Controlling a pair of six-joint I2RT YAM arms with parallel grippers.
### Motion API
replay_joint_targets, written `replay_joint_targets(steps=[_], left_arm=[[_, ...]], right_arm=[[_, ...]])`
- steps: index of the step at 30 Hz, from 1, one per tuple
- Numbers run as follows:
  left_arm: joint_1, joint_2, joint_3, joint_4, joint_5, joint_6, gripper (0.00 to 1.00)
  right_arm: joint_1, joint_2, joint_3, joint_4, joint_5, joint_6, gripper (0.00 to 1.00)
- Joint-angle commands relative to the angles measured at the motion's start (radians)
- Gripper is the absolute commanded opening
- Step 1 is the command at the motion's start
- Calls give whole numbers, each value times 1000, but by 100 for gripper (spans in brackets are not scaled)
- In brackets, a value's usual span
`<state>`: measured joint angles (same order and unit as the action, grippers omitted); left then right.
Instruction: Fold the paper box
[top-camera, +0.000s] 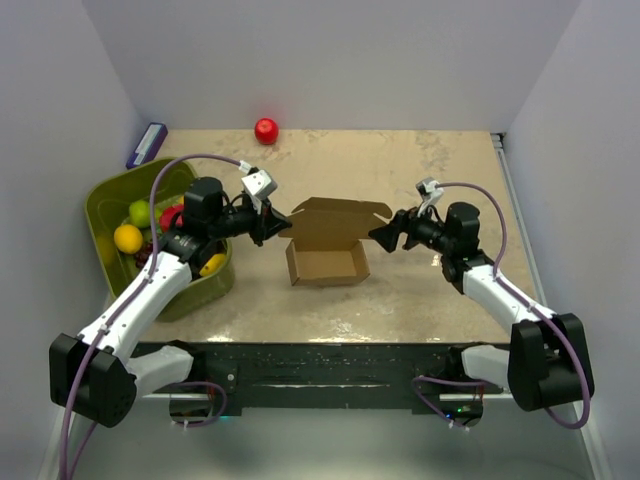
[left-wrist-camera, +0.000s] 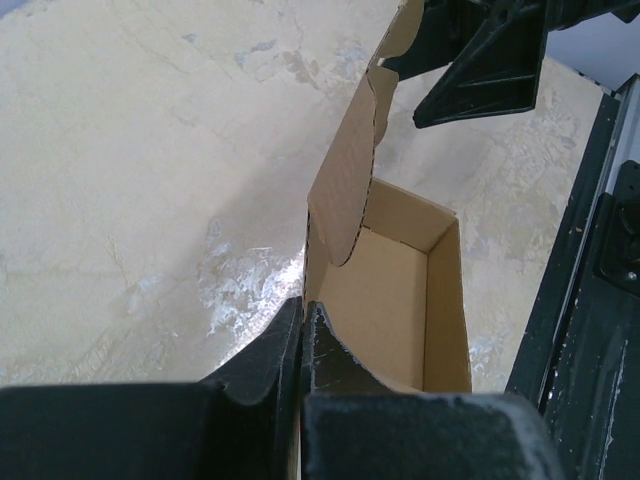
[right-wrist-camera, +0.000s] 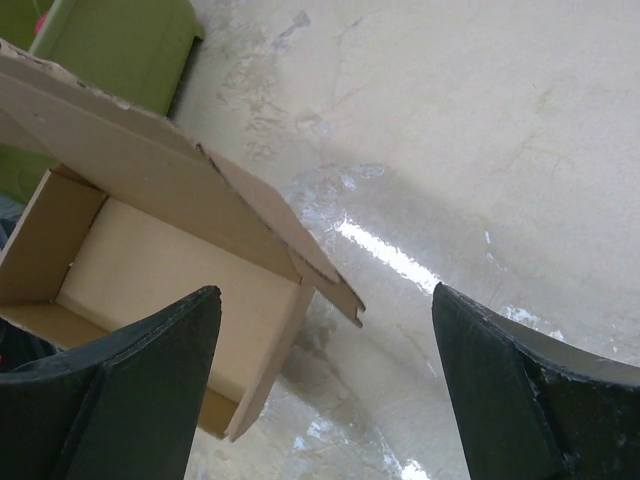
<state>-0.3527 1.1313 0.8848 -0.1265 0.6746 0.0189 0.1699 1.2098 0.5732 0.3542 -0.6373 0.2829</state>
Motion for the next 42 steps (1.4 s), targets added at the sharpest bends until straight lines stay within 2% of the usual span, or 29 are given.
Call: replay_joint_targets(steps=[1,4,5,10,11,13,14,16,17,18,25,26,30,32,36,42], left_arm=[[12,-19,-6,53,60,-11,0],[12,-19,-7,56,63,-11,0],[12,-18,-7,56,59,-11,0],[14,-8,-7,57,57,-11,0],[14,-7,-6,59,56,-11,0],[14,-4,-6,59,56,-39,0],[14,-1,-6,62,57,-39,0],[14,4,-6,64,56,-40,0],[14,4,-6,64,54,-40,0],[14,8,-7,65,52,-40,0],[12,50,2,67,20,-34,0],[12,54,6,65,-15,-33,0],[8,39,-12,111,-118,-59,0],[-23,32,-23,163,-196,-65,0],[-124,51,-11,146,-358,-37,0],[-193,82,-10,154,-572,-59,0]], right_arm=[[-1,-26,-9,88,2,-43,88],[-1,-9,5,72,-15,-63,77],[-1,-1,11,59,-39,-68,69],[2,-15,-2,58,-55,-65,49],[2,-18,-6,66,-56,-59,42],[8,-27,-6,58,-64,-59,35],[11,-29,-4,55,-65,-60,27],[17,-35,-6,55,-62,-62,20],[20,-38,-7,54,-56,-63,12],[28,-41,-9,52,-50,-67,10],[129,-78,-12,39,86,-96,0],[147,-85,-13,25,181,-105,0],[248,-122,-58,61,391,-90,0],[278,-138,-78,98,454,-79,0],[361,-156,-105,130,653,-73,0],[453,-127,-102,183,881,-73,0]])
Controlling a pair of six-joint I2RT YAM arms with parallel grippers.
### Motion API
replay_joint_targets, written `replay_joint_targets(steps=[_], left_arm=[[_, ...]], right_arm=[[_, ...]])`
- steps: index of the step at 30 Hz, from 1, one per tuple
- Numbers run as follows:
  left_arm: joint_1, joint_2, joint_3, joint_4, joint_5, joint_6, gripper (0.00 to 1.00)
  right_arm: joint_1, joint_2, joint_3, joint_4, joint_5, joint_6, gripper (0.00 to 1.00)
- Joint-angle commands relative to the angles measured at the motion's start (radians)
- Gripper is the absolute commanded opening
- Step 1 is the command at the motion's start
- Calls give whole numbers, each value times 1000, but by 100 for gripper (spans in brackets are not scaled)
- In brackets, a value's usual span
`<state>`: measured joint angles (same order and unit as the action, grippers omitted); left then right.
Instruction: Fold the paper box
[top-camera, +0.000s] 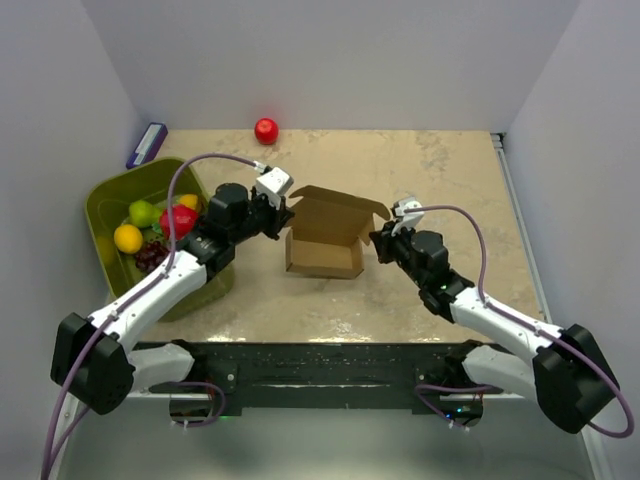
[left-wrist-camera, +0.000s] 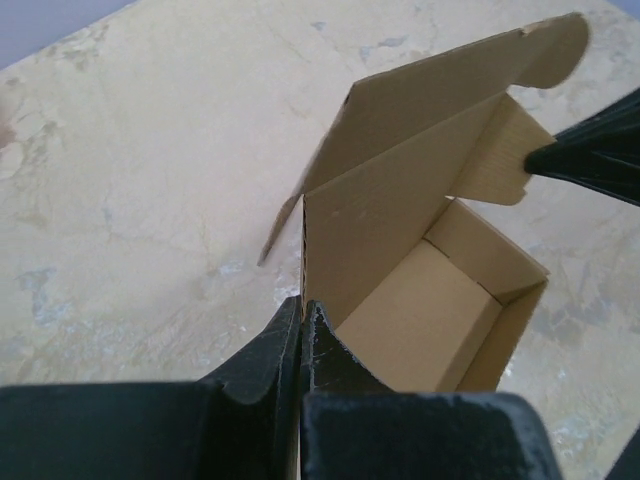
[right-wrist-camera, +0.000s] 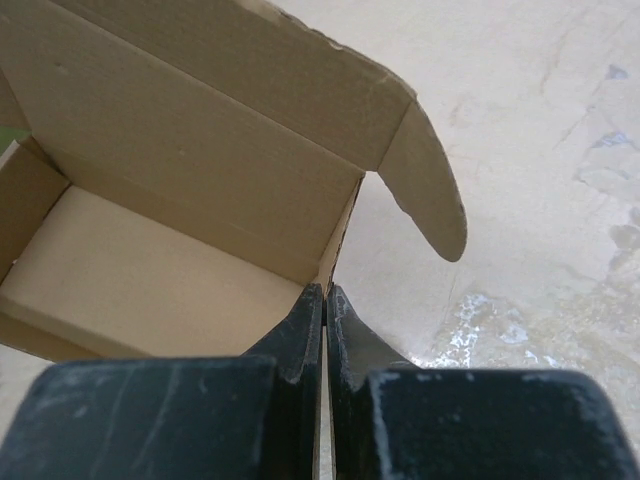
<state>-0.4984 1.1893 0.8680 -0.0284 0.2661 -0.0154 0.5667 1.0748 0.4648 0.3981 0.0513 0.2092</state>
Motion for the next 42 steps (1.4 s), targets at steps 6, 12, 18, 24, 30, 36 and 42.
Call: replay_joint_targets(steps=[6,12,18,24,30,36,42], left_arm=[[-164,91,-70,264,-370,-44,0],[-213,213,-115,412,-515,-50,0],[-256,326,-162,562,-591,-106,0],[-285,365,-198,598,-653,-156,0],[-313,355,-268,637,-683,-205,0],[-371,325,-340,712,-766,-238,0],[-390,319,-382,824,-803,-213,0]], right_arm=[[114,85,14,234,340,10,0],[176,178,12,309,461,-10,0],[266,246,-23,384,586,-21,0],[349,275,-23,323,677,25,0],[404,249,-43,260,743,76,0],[438,215,-48,234,794,139,0],[453,302,-20,335,852,122,0]])
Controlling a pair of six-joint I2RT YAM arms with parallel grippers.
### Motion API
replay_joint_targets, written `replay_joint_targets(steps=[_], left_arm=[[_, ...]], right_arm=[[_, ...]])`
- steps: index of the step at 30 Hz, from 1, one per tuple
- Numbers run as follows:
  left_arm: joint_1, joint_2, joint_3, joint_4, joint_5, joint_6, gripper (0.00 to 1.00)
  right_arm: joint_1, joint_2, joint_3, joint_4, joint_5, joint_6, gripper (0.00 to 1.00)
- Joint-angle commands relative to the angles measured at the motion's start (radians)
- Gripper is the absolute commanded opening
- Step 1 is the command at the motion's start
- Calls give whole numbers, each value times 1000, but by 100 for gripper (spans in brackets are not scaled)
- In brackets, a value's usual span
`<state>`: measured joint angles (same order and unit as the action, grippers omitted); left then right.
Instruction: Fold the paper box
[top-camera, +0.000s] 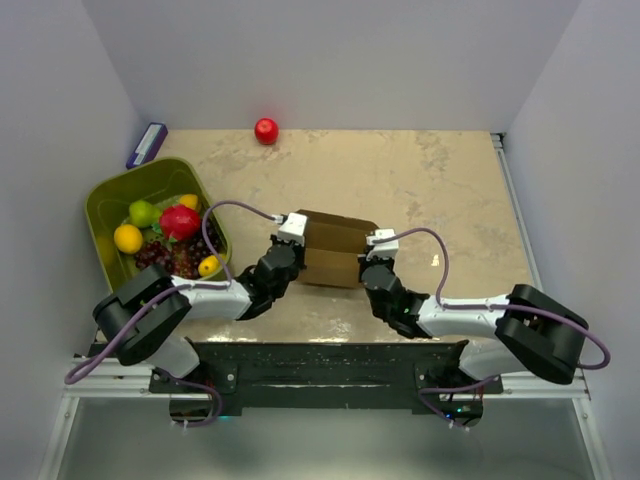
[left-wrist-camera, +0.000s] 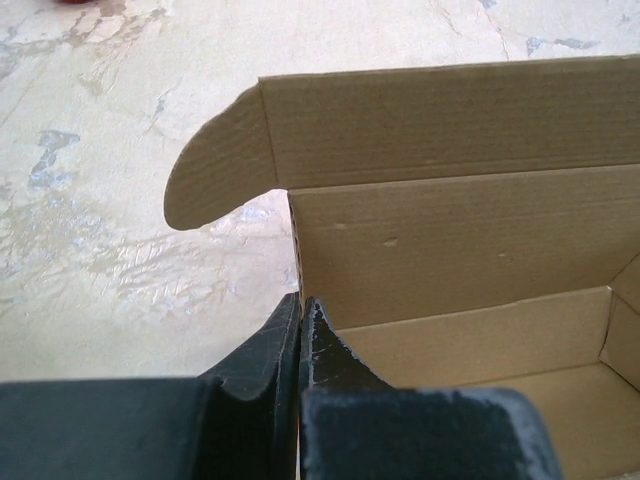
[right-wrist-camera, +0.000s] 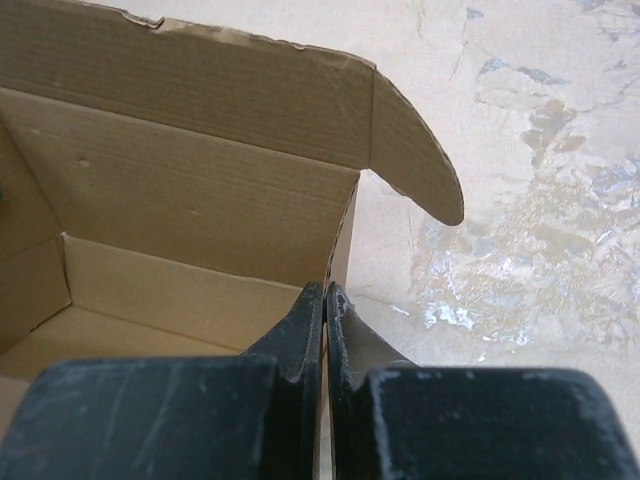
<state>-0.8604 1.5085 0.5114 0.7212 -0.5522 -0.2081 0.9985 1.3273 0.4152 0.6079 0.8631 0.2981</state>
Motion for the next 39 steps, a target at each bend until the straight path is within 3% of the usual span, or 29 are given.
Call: replay_joint_targets(steps=[1,15,21,25,33,35,39], left_arm=[[-28,2,-19,81,11,1,0],[-14,64,127,168,8,203,0],[-15,133,35,349,37,184,0],[-17,148,-2,377,25,161,0],[-28,156,-77,411,-28,105,0],[-38,159,-88,423,-43,105,0],[-66,156,-114,442,-145,130,0]], right_arm=[[23,62,40,142,46,17,0],[22,176,178,337,102,-195,0],[22,249,117,423,91,-175,0],[28,270,73,486,93,-166,0],[51,231,31,393,114,-82,1],[58,211,33,368,108,-74,10],[83,115,69,151,80,-25,29]])
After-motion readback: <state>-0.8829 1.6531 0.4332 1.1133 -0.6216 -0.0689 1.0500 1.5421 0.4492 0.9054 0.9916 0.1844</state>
